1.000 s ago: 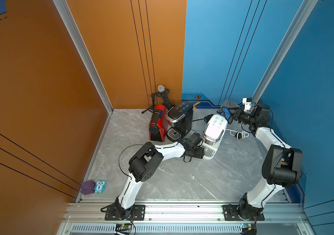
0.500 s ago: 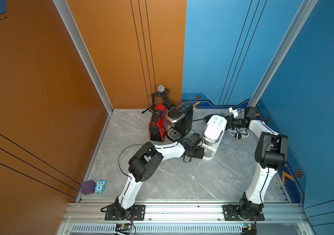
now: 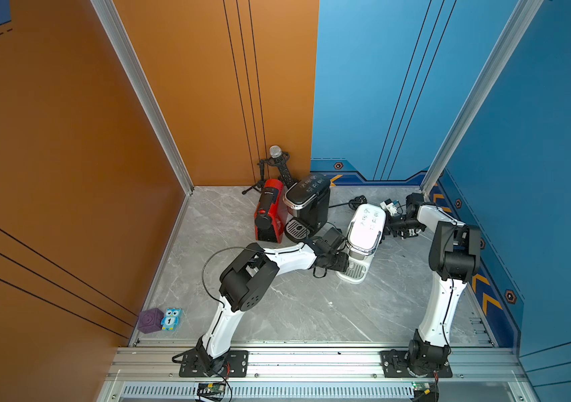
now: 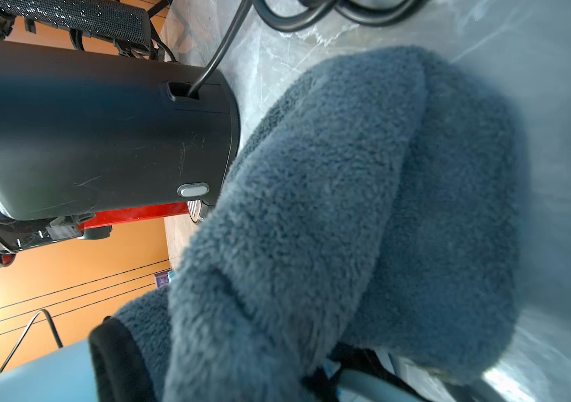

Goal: Wipe the surface of a coffee machine
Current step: Wipe the dirt from the surface of the coffee machine.

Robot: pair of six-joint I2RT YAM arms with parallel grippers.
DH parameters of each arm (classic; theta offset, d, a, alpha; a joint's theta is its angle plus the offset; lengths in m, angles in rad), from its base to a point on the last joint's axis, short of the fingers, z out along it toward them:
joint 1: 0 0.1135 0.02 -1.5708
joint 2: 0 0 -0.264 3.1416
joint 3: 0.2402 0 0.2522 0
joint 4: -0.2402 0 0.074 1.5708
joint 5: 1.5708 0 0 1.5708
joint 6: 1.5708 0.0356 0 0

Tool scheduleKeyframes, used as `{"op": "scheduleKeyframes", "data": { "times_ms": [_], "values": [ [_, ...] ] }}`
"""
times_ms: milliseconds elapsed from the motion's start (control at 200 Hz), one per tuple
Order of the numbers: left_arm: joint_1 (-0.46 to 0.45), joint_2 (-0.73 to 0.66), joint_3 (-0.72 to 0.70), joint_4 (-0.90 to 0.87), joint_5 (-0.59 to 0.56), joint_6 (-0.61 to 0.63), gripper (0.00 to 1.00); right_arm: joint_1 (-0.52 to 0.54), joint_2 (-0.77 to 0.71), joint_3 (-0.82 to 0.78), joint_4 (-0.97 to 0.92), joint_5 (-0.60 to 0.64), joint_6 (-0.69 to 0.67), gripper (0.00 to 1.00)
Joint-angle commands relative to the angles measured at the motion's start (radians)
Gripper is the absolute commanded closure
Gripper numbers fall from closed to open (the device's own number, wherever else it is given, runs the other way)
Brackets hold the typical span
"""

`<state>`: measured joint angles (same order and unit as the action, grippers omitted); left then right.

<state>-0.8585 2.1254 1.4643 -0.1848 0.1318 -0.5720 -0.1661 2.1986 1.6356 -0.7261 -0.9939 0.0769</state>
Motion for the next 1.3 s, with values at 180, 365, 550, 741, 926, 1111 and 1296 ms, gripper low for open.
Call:
{"op": "scheduleKeyframes", "data": {
  "times_ms": [180, 365, 550, 741, 926, 1111, 1296],
  "values": [
    [-0.007, 0.051, -0.009, -0.122, 0.007, 0.007, 0.36, 0.020, -0.175, 0.004, -0.034, -0.144, 0.027, 0.97],
    [-0.007, 0.060, 0.001, -0.121, 0.009, 0.004, 0.36, 0.024, -0.270, 0.000, -0.027, -0.248, 0.039, 0.97],
    [-0.010, 0.069, 0.015, -0.122, 0.008, 0.001, 0.36, 0.040, -0.318, -0.034, -0.029, -0.223, 0.035, 0.96],
    [-0.009, 0.074, 0.026, -0.122, 0.005, 0.000, 0.36, 0.040, -0.266, -0.079, -0.039, -0.119, 0.026, 0.96],
    [-0.009, 0.084, 0.042, -0.122, 0.007, -0.006, 0.36, 0.054, -0.162, -0.090, -0.066, 0.003, 0.003, 0.97],
    [-0.010, 0.091, 0.060, -0.122, 0.011, -0.009, 0.36, 0.080, -0.075, -0.078, -0.078, 0.079, -0.007, 0.97],
    [-0.010, 0.113, 0.084, -0.121, 0.017, -0.022, 0.36, 0.084, -0.075, -0.054, -0.072, 0.171, 0.022, 0.97]
  ]
}}
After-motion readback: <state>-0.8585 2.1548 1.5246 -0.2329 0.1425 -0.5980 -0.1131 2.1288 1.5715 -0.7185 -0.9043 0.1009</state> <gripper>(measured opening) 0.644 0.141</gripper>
